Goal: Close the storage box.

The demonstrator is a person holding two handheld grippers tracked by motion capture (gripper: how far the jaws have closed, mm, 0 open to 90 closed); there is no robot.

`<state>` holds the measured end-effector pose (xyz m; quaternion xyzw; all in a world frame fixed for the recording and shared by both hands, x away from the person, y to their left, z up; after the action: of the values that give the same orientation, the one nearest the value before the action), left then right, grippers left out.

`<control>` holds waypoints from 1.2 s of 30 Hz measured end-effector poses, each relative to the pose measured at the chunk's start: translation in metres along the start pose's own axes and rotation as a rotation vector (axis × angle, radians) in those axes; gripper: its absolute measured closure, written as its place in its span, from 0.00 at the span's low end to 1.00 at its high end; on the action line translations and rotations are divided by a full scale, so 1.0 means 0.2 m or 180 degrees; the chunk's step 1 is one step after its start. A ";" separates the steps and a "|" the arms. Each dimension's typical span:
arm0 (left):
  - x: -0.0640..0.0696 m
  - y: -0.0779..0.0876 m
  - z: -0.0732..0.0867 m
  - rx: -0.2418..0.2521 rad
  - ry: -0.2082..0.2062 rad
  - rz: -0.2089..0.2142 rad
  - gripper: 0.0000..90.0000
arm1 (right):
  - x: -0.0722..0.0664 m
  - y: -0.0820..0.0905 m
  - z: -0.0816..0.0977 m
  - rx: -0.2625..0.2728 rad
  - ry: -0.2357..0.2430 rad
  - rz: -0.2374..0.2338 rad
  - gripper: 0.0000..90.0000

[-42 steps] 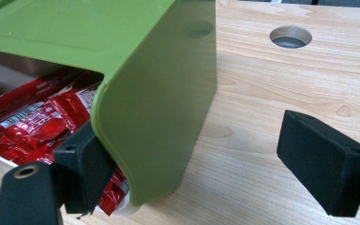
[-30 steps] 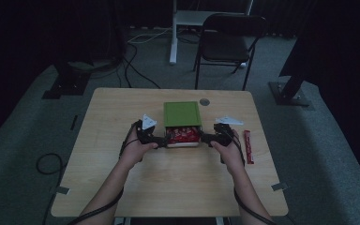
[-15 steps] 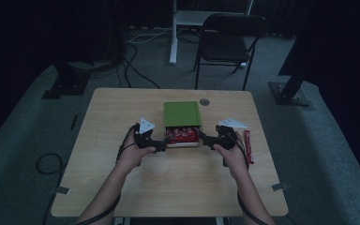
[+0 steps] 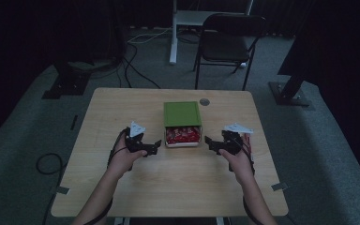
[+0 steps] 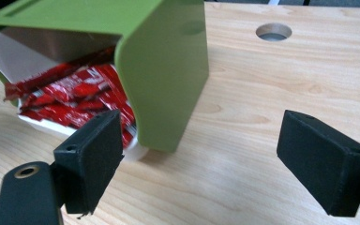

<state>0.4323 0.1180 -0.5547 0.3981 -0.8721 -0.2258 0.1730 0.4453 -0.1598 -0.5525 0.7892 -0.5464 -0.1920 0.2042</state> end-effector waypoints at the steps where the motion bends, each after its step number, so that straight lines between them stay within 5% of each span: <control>1: -0.01 0.01 0.01 -0.0005 0.0005 -0.0011 0.03 | 0.01 0.00 0.01 -0.0002 0.0002 0.0007 0.16; 17: -0.13 0.10 0.19 -0.0147 0.0150 -0.0184 0.03 | 0.15 0.07 0.13 -0.0074 -0.0017 0.0183 0.16; 23: -0.15 0.13 0.25 -0.0194 0.0297 -0.0184 0.03 | 0.20 0.10 0.19 -0.0128 -0.0022 0.0254 0.16; 36: -0.25 0.24 0.40 -0.0234 0.0462 -0.0371 0.03 | 0.25 0.14 0.32 -0.0226 0.0007 0.0301 0.16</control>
<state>0.3951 0.2049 -0.6014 0.4568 -0.8238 -0.2378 0.2368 0.4065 -0.2233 -0.5953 0.7550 -0.5757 -0.2005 0.2416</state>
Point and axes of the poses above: each handheld gripper's, and its own axes: y roughly backward along the jaws, z roughly out of its underside, x roughly to its right, the point moved 9 cm from there along -y, roughly forward along the jaws, and after that the axes turned 9 degrees about z, right-handed, at the moved point
